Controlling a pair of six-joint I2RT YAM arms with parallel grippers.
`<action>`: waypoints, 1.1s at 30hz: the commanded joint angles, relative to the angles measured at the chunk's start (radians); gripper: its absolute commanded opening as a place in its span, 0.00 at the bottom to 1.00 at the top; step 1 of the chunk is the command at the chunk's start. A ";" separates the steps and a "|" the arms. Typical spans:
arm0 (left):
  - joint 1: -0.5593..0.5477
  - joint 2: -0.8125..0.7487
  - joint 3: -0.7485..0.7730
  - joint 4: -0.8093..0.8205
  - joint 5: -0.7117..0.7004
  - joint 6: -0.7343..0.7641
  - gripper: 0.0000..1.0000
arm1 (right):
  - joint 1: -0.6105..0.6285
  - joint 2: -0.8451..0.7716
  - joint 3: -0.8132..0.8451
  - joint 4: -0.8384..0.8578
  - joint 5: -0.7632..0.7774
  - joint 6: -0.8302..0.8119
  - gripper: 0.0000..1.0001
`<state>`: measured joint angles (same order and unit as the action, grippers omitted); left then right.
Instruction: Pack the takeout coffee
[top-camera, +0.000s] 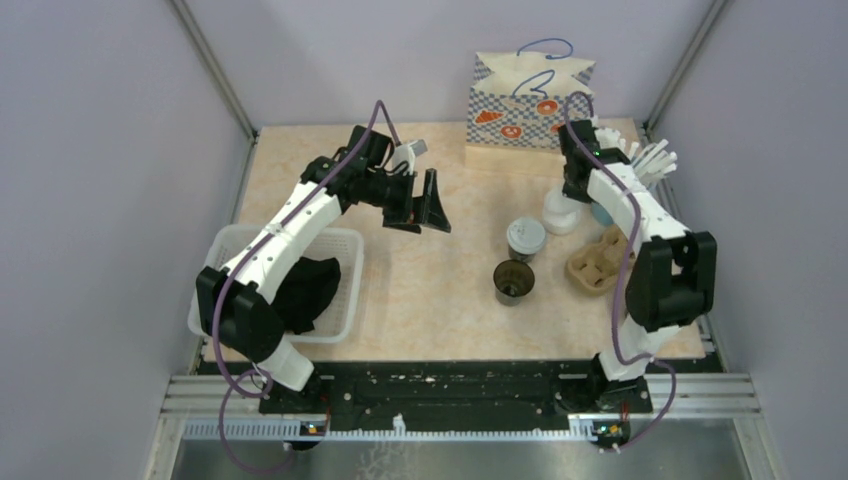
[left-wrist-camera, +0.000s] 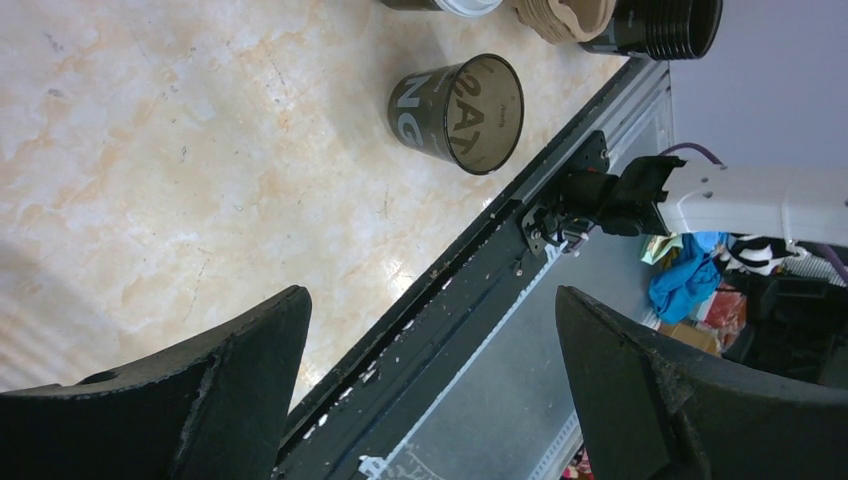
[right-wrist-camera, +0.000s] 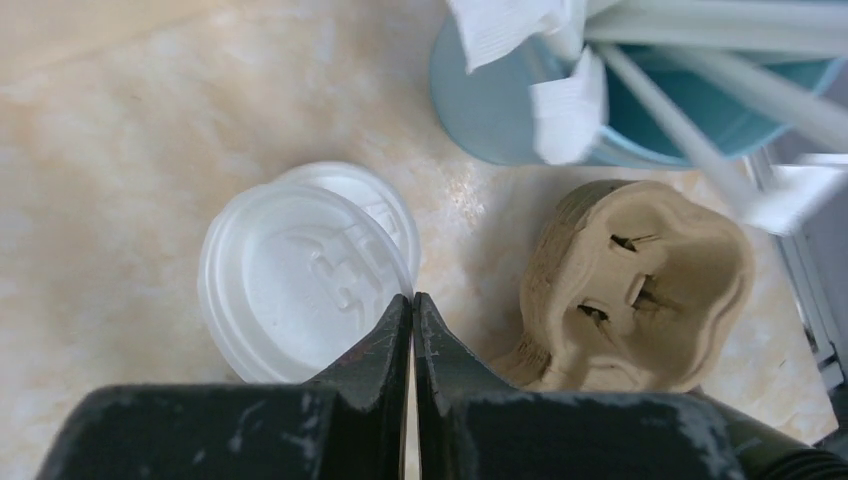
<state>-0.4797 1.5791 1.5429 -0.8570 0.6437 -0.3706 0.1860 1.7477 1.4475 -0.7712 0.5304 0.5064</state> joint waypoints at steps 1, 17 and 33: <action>-0.005 -0.051 0.041 0.033 -0.029 -0.074 0.98 | 0.019 -0.210 0.052 0.067 -0.021 -0.110 0.00; -0.135 0.166 0.525 -0.187 -0.377 -0.270 0.81 | 0.501 -0.445 0.091 0.013 -0.223 -0.192 0.00; -0.197 0.147 0.476 -0.269 -0.575 -0.227 0.44 | 0.629 -0.395 0.132 -0.004 -0.194 -0.170 0.00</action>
<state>-0.6754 1.7542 2.0247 -1.1225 0.1101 -0.6151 0.7944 1.3430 1.5272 -0.7677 0.3058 0.3340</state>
